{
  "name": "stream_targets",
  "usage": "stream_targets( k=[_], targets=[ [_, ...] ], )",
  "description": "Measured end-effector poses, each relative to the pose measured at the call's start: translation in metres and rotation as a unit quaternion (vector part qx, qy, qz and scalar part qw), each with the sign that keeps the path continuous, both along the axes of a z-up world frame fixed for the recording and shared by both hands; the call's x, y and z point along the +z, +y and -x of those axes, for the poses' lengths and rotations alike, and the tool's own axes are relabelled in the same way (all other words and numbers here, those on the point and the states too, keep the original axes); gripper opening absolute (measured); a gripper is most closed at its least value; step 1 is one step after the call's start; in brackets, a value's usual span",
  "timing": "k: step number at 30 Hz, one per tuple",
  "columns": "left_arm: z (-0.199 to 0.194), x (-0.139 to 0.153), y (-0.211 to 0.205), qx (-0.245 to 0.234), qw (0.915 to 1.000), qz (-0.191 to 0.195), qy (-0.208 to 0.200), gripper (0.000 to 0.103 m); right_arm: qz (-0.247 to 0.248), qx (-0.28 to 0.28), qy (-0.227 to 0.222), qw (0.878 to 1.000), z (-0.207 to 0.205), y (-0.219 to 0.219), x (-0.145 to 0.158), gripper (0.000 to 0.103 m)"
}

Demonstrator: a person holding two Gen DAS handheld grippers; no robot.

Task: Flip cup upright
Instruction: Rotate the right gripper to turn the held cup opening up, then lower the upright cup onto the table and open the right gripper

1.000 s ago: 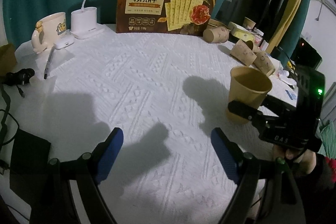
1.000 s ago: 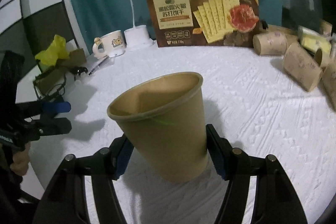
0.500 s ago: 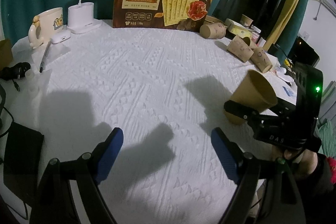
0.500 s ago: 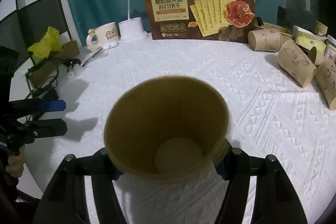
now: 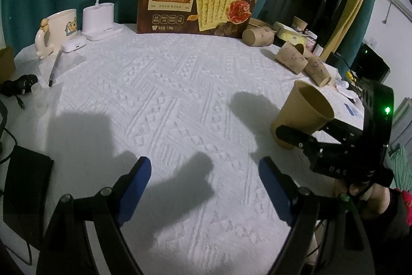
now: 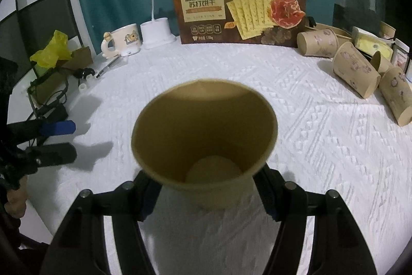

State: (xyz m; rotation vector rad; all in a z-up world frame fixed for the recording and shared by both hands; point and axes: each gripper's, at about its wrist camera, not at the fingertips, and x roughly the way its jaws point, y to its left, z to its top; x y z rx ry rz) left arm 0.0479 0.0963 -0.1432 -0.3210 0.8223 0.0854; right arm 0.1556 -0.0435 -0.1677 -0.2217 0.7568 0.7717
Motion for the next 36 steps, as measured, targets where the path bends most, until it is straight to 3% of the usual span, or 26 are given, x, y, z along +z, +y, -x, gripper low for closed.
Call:
stream_targets(
  k=[16,25,36],
  targets=[
    [0.022,0.008,-0.034,-0.030,0.9994,-0.012,-0.010,0.086,-0.008,-0.049,0.011,0.999,0.044,-0.058,-0.006,0.063],
    [0.039,0.028,-0.058,-0.056,0.9976,-0.023,-0.034,0.086,-0.029,-0.107,0.024,0.994,0.069,-0.111,0.000,0.063],
    [0.043,0.058,-0.096,-0.101,0.9923,-0.036,-0.063,0.086,-0.042,-0.194,0.009,0.980,0.088,-0.165,0.041,0.063]
  ],
)
